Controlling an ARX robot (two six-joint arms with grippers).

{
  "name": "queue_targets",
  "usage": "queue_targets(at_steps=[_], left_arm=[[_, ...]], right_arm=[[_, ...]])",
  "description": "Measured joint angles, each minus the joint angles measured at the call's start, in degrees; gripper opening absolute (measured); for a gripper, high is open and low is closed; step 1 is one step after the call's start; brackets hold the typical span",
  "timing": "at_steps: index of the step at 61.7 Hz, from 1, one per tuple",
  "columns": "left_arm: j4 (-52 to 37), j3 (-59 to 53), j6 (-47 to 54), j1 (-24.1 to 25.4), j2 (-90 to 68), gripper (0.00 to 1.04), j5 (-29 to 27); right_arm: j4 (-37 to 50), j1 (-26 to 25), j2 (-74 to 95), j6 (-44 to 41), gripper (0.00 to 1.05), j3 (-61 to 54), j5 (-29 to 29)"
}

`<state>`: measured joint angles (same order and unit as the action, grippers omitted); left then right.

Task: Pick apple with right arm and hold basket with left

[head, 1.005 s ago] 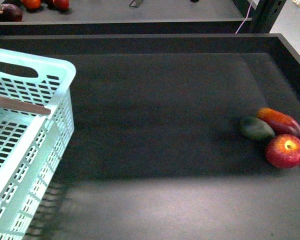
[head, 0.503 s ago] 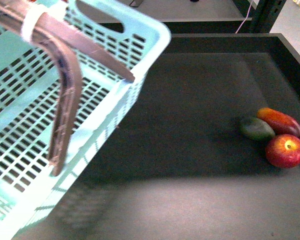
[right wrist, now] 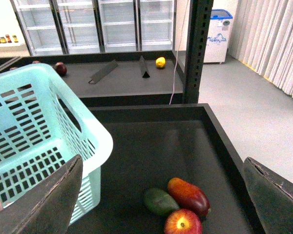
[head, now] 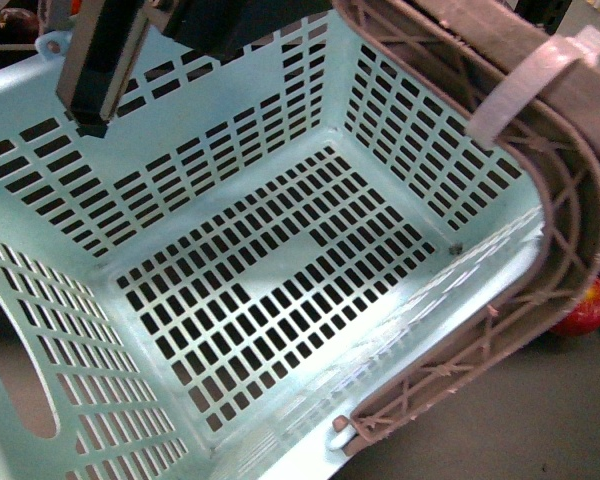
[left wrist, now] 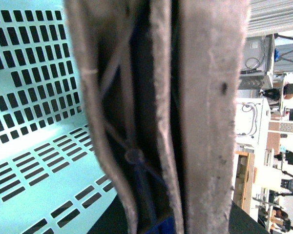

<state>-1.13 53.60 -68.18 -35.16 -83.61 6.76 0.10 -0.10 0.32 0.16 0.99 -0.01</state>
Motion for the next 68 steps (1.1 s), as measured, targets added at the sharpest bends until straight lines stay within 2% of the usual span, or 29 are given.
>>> queue_targets(at_steps=[44, 46, 48, 53, 56, 68], left_arm=[[0.02, 0.17, 1.09, -0.85, -0.13, 0.17, 0.24], [0.02, 0.17, 1.09, -0.85, -0.13, 0.17, 0.24], [0.02, 0.17, 1.11, -0.83, -0.15, 0.17, 0.24], [0.02, 0.17, 1.11, -0.85, -0.15, 0.17, 0.07], [0.02, 0.17, 1.31, -0.92, -0.15, 0.17, 0.07], [0.02, 0.17, 1.33, -0.9, -0.2, 0.17, 0.07]], right_arm=[[-0.02, 0.02, 0.11, 0.0, 0.96, 0.04, 0.02], [-3.26, 0.2, 1.55, 1.22, 0.96, 1.03, 1.4], [-10.75, 0.24, 5.42, 3.37, 0.96, 4.07, 3.17], [-22.69, -2.34, 15.47, 6.1, 0.96, 9.11, 3.13], [-24.44, -4.66, 18.71, 6.73, 0.96, 9.49, 1.9], [-18.49, -13.49, 27.06, 5.68, 0.96, 10.03, -2.08]])
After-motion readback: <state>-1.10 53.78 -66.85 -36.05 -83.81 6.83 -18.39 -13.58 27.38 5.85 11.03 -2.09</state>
